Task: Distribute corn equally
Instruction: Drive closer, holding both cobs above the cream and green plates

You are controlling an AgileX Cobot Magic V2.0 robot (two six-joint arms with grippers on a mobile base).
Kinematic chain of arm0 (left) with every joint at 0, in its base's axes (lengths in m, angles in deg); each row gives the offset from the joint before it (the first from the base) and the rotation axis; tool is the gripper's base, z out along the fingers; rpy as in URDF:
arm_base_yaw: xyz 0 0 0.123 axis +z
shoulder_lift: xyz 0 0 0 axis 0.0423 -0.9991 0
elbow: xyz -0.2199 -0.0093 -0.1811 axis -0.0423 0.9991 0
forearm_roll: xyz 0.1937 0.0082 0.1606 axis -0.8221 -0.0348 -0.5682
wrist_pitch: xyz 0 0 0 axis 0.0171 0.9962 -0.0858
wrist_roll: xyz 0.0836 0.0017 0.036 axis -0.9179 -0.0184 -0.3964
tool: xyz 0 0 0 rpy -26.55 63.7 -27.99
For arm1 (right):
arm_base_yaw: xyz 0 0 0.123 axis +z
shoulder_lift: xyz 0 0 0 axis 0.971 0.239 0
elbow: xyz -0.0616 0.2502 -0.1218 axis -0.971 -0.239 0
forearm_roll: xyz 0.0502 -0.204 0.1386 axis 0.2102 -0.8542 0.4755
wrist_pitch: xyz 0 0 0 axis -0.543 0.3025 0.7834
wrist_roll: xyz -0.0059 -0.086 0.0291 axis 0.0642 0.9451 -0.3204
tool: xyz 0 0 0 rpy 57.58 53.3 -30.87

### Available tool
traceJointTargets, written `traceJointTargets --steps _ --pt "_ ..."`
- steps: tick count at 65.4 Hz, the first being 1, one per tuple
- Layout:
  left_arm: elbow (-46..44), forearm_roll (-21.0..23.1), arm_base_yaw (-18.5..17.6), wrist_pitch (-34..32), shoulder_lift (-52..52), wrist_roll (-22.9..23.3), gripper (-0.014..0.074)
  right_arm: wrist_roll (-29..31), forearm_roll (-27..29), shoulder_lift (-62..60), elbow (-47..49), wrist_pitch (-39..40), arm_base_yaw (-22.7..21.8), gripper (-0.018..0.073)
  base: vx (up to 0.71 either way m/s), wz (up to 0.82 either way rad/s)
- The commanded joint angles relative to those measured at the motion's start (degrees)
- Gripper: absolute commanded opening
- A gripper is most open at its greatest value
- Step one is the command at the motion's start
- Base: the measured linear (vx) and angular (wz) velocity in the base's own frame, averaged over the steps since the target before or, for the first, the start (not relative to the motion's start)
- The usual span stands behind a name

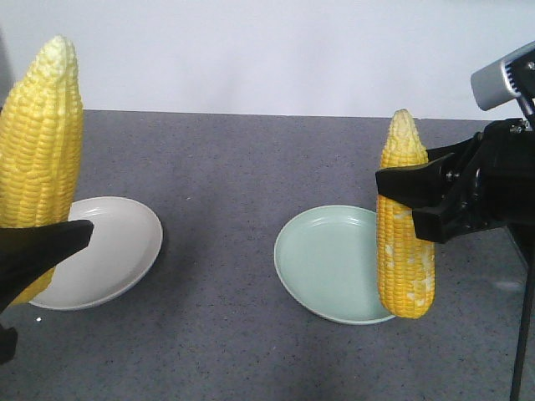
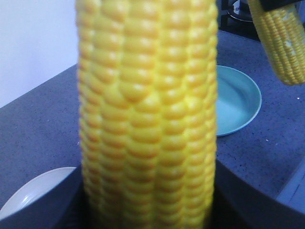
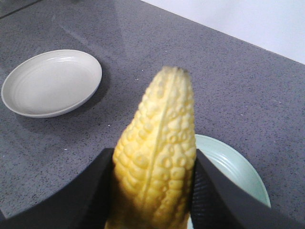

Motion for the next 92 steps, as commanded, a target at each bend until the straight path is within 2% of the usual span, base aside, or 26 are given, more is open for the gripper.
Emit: traceJointTargets --steps 1,92 --pt "-1.3 0.6 -0.1 -4.3 0.4 0.5 0.0354 0.4 1.6 -1.1 1.6 2.5 -0.3 0.0153 0.05 -0.01" --pt "-1.3 0.6 -0.1 -4.3 0.4 0.5 0.0354 0.4 1.7 -1.1 1.6 2.5 -0.3 0.0153 0.02 -0.01"
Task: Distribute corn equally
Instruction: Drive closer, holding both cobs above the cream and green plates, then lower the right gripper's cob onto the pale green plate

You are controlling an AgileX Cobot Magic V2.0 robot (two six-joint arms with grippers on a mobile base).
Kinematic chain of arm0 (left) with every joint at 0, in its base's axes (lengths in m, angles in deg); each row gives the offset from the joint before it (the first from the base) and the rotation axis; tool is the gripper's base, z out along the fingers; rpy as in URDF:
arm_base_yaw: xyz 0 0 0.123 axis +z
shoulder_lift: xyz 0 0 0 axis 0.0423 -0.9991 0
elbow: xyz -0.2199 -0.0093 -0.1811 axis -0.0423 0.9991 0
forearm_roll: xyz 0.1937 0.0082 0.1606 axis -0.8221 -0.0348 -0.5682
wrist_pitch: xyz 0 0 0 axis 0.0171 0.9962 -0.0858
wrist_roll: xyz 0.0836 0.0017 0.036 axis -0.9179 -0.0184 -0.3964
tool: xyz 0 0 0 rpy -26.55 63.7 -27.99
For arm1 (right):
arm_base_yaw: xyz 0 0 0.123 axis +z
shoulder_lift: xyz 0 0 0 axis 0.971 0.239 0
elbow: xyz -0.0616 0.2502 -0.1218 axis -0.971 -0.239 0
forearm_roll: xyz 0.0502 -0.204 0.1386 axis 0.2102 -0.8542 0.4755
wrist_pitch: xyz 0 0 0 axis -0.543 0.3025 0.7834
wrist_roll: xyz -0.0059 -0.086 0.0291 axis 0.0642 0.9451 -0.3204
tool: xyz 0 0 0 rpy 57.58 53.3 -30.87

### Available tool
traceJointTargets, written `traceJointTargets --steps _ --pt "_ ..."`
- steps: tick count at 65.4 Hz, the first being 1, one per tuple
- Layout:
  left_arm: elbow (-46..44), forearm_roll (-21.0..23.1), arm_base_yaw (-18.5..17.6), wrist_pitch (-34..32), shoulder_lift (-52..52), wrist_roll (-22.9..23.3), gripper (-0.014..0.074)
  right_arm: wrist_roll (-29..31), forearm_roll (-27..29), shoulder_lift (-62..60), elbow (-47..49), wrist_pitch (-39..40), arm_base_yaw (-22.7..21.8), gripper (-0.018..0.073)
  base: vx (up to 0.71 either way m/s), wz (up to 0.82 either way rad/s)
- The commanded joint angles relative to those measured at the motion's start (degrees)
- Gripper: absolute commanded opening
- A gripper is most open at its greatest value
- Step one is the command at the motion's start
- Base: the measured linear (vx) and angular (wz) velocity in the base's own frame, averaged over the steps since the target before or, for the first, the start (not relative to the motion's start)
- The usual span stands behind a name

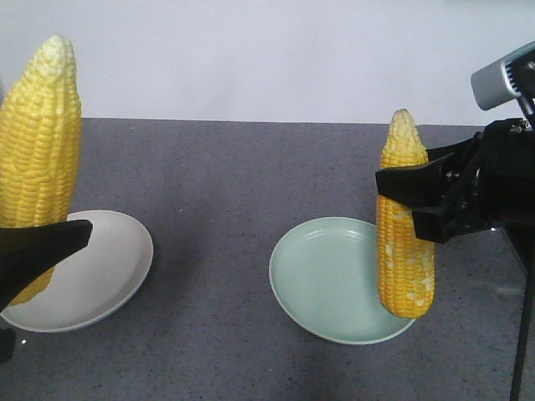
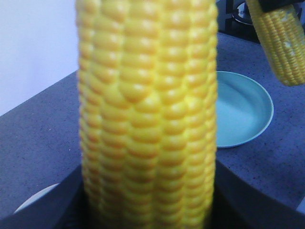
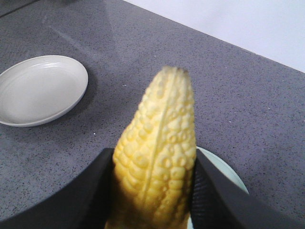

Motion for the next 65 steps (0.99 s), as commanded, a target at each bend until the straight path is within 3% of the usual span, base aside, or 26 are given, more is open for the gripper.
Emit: traceJointTargets --steps 1,22,27,47,54,65 --pt "-1.3 0.6 -0.1 -4.3 0.4 0.5 0.0354 0.4 1.7 -1.1 1.6 2.5 -0.3 0.0153 0.00 0.00" --pt "-1.3 0.6 -0.1 -4.3 0.4 0.5 0.0354 0.0 3.2 -0.9 2.1 0.8 -0.3 0.0155 0.00 0.00" --pt "-1.3 0.6 -0.1 -4.3 0.4 0.5 0.0354 -4.0 0.9 0.6 4.3 -1.6 -0.3 0.0161 0.00 0.00" --pt "-1.3 0.6 -0.1 -4.3 0.4 0.5 0.0354 -26.9 -16.5 14.3 20.3 -14.9 -0.3 0.0193 0.00 0.00" --pt "-1.3 0.6 -0.1 -4.3 0.4 0.5 0.0354 -30.5 -19.1 19.1 23.7 -17.2 -0.3 0.0196 0.00 0.00" --pt "-1.3 0.6 -0.1 -4.3 0.4 0.5 0.0354 -31.3 -18.0 26.4 27.2 -17.4 -0.3 0.0199 0.00 0.00"
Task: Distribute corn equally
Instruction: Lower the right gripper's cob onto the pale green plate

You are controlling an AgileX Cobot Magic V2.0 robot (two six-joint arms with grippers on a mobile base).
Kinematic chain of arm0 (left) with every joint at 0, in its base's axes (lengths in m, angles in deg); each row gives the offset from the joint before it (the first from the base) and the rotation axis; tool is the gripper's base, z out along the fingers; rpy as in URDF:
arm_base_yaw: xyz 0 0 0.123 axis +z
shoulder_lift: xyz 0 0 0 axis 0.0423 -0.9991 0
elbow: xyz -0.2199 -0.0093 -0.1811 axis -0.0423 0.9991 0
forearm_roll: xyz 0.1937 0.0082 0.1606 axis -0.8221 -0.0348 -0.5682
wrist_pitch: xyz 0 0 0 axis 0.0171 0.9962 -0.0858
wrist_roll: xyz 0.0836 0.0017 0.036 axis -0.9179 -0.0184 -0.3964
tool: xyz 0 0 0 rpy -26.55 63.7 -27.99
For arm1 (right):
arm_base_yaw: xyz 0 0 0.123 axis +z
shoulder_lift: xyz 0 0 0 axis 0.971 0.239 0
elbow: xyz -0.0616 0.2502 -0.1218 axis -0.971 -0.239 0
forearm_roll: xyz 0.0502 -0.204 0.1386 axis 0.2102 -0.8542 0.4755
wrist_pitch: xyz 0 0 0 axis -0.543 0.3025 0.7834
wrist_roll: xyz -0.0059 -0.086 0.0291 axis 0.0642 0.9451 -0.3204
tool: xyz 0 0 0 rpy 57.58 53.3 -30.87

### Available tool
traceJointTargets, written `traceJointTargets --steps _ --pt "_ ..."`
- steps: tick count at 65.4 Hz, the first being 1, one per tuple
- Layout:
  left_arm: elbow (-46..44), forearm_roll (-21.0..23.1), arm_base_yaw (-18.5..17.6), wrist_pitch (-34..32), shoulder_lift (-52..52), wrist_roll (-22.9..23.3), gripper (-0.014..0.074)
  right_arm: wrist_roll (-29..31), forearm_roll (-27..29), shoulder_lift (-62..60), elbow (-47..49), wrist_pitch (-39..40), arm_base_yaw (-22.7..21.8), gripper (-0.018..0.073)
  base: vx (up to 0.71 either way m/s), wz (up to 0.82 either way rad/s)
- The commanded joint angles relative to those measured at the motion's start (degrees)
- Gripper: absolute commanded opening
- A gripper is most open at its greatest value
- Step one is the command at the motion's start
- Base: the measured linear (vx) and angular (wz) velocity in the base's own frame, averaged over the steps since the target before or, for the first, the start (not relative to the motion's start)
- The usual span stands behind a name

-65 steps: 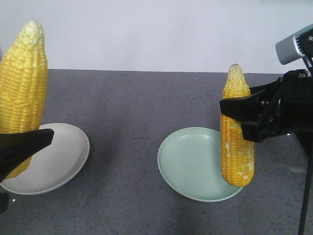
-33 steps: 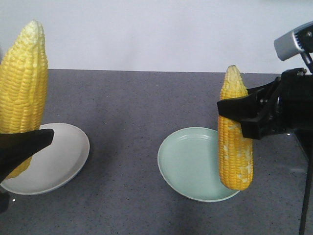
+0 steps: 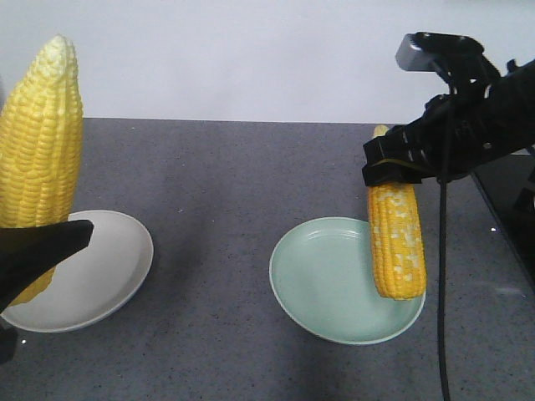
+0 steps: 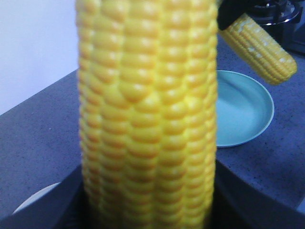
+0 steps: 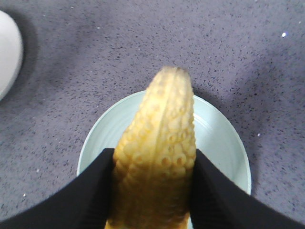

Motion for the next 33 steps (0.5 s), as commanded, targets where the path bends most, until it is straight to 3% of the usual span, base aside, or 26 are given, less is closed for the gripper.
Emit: traceJointTargets --steps 1,11,33 --pt "-1.3 0.6 -0.1 -4.3 0.4 0.5 0.0354 -0.6 2.0 2.3 3.5 1.7 -0.3 0.0199 0.00 0.00" --pt "-1.3 0.6 -0.1 -4.3 0.4 0.5 0.0354 -0.6 5.8 8.1 4.0 0.9 -0.3 0.0203 0.00 0.00" --pt "-1.3 0.6 -0.1 -4.3 0.4 0.5 0.0354 -2.0 6.4 18.5 4.0 1.5 -0.3 0.0230 0.00 0.00"
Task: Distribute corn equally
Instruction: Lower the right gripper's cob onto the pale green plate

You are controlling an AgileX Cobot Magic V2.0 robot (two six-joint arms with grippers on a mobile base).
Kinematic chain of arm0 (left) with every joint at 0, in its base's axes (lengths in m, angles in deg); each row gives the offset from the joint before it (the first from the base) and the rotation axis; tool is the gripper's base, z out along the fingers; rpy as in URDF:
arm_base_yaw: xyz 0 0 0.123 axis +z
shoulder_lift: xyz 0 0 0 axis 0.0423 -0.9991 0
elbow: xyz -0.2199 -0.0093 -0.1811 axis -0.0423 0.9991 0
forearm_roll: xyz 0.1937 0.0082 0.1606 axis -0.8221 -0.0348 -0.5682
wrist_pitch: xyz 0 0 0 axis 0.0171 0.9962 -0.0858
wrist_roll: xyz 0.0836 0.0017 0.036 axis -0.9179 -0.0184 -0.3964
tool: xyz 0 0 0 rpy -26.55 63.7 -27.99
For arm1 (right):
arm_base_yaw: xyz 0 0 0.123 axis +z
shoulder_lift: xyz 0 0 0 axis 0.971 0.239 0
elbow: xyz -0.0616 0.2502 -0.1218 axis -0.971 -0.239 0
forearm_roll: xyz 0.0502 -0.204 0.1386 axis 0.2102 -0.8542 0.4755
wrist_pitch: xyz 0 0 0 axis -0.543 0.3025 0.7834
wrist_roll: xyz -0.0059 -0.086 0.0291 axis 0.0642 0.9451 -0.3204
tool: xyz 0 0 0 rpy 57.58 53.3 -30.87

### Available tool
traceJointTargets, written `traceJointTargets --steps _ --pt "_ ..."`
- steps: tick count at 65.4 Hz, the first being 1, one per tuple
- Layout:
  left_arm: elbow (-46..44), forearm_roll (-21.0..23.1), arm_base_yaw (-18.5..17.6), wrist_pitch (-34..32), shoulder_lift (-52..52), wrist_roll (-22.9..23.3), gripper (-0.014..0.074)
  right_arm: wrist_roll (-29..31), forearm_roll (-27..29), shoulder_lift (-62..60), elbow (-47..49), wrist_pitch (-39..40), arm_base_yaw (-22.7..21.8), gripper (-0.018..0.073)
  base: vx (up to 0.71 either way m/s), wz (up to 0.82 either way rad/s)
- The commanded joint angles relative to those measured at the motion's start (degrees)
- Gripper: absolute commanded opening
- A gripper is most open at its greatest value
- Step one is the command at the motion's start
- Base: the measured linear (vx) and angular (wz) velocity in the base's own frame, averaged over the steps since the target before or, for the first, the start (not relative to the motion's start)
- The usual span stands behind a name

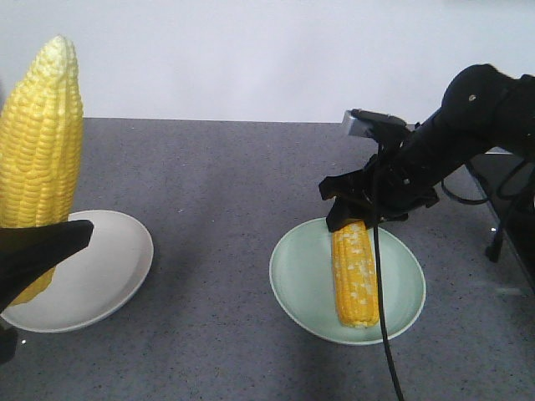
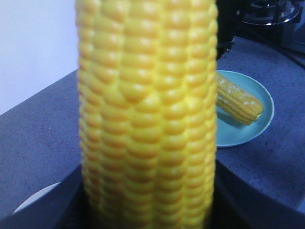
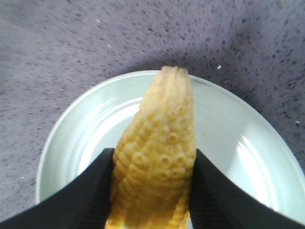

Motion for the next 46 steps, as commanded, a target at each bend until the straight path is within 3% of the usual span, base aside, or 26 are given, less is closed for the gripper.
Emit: traceJointTargets --steps 1,12,32,46 --pt "-1.3 0.6 -0.1 -4.3 0.4 0.5 0.0354 -1.1 1.7 -0.4 1.9 1.5 -0.3 0.0235 0.00 0.00" --pt "-1.3 0.6 -0.1 -4.3 0.4 0.5 0.0354 -1.2 1.7 0.6 1.9 2.0 -0.3 0.0312 0.00 0.00" --pt "-1.3 1.0 -0.1 -4.3 0.4 0.5 0.0354 0.3 1.0 -0.2 1.9 1.7 -0.3 0.0568 0.00 0.00" --pt "-1.3 1.0 -0.1 -4.3 0.4 0.5 0.0354 0.9 -2.5 -6.9 1.2 -1.5 0.4 0.0592 0.00 0.00"
